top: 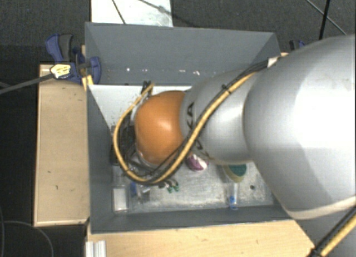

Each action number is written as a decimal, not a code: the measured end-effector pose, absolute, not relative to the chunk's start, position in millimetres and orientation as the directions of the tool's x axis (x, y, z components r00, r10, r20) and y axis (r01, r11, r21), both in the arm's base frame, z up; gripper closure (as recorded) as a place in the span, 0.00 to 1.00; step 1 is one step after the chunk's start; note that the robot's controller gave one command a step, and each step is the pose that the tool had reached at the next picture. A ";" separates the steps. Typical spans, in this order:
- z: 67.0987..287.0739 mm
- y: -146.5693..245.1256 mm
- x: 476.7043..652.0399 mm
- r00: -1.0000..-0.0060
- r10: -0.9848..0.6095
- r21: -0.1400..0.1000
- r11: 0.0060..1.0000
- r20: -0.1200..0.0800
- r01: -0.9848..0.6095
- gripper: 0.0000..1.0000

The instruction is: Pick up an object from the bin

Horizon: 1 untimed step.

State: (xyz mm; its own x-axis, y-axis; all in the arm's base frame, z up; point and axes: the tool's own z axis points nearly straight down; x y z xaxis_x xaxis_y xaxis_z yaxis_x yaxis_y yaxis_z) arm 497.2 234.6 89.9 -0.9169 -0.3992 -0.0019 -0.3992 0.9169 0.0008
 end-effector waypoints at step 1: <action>207.8 236.1 515.2 -0.900 -0.435 0.000 0.901 -0.012 -0.435 1.00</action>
Offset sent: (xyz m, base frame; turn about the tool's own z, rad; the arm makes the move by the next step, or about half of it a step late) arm 0.0152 0.0007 0.1123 -0.0412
